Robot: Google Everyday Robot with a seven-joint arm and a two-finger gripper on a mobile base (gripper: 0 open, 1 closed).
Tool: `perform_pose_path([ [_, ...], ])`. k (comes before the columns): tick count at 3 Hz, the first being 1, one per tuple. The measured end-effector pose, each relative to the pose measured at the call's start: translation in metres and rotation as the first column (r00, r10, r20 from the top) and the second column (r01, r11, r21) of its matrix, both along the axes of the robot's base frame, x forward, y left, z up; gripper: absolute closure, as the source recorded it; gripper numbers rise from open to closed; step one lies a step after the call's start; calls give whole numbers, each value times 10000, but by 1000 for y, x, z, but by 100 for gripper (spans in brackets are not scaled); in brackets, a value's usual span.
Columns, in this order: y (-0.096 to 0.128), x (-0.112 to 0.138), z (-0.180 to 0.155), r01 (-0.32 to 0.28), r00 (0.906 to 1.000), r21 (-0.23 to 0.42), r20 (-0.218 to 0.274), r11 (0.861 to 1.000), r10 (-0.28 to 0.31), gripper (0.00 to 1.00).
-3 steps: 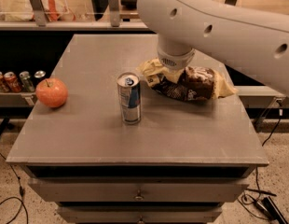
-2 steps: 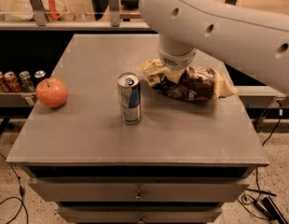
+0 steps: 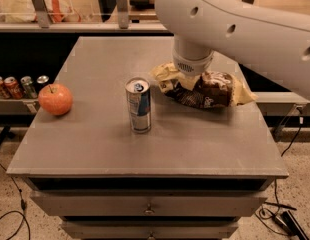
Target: Move brown chip bag near redbull can
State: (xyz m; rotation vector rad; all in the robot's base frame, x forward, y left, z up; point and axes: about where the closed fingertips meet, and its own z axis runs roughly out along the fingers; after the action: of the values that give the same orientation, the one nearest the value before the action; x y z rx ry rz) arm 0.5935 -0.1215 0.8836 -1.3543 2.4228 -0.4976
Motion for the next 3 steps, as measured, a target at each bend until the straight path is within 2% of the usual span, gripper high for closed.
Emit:
perform_pose_path([
  [1, -5, -4, -4, -320, 9989, 396, -331, 9987, 333, 12],
  [2, -11, -7, -8, -633, 9954, 801, -665, 9948, 687, 0],
  [3, -15, -9, -10, -817, 9920, 1035, -872, 9913, 909, 0],
])
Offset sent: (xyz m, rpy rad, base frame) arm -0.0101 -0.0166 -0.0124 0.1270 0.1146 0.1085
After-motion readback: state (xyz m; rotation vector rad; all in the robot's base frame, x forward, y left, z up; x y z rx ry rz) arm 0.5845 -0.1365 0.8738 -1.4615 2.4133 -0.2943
